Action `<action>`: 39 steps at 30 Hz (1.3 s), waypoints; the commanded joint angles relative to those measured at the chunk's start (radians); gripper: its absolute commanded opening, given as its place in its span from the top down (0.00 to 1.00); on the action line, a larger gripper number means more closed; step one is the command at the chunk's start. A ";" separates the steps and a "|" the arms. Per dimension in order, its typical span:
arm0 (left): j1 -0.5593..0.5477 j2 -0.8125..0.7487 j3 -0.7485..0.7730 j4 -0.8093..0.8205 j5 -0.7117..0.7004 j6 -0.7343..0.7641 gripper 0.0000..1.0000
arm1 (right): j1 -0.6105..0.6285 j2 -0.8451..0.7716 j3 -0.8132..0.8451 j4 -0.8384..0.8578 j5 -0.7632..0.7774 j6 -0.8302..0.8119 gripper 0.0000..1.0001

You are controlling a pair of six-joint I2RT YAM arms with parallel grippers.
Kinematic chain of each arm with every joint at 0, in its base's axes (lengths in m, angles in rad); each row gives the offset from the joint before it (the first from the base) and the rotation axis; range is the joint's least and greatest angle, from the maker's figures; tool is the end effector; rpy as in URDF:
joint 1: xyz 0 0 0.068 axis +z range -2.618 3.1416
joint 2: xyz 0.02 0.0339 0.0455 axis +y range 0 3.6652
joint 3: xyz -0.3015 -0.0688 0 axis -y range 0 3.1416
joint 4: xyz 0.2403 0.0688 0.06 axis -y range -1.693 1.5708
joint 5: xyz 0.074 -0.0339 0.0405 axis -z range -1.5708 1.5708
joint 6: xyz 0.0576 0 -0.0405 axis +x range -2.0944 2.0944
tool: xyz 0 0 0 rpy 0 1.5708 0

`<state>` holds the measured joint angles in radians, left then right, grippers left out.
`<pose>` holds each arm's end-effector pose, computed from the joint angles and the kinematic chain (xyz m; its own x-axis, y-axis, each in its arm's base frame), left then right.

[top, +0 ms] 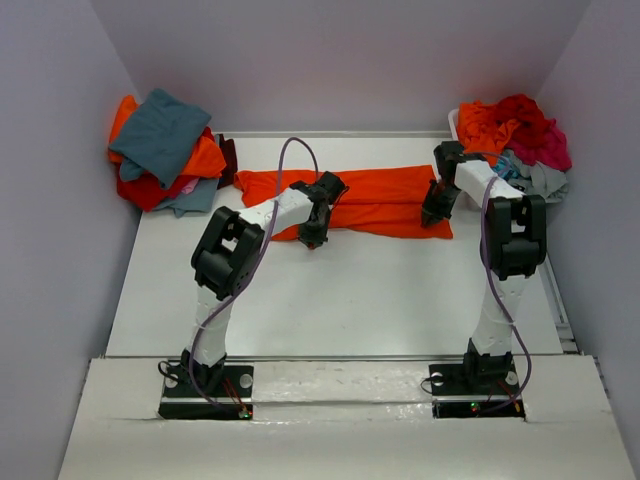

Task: Fold and stack the t-shirts
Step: Fold the flattened tshirt in 1/3 of the way

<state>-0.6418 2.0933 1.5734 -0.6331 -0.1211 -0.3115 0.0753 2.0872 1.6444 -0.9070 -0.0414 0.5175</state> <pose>0.3743 -0.2710 0.1876 -0.8670 0.2681 -0.4201 0.3039 0.9525 -0.0193 0.4391 0.0355 0.1986 -0.8872 0.4288 -0.1705 0.4081 0.9016 0.1435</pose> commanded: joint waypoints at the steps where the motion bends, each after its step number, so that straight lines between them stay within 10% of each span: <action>1: -0.006 -0.042 -0.006 -0.011 -0.028 0.000 0.77 | 0.003 -0.036 -0.017 0.020 0.000 0.004 0.85; 7: -0.006 -0.081 -0.027 -0.025 -0.046 -0.009 0.94 | 0.003 -0.021 -0.029 0.025 0.005 0.004 0.85; 39: -0.006 -0.317 0.069 -0.332 -0.161 0.029 0.94 | 0.003 -0.007 -0.040 0.028 0.000 -0.002 0.85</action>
<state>-0.6422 1.8366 1.5616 -0.8757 -0.2481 -0.3065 0.0750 2.0876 1.5902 -0.8890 -0.0414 0.5171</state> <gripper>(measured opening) 0.124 0.154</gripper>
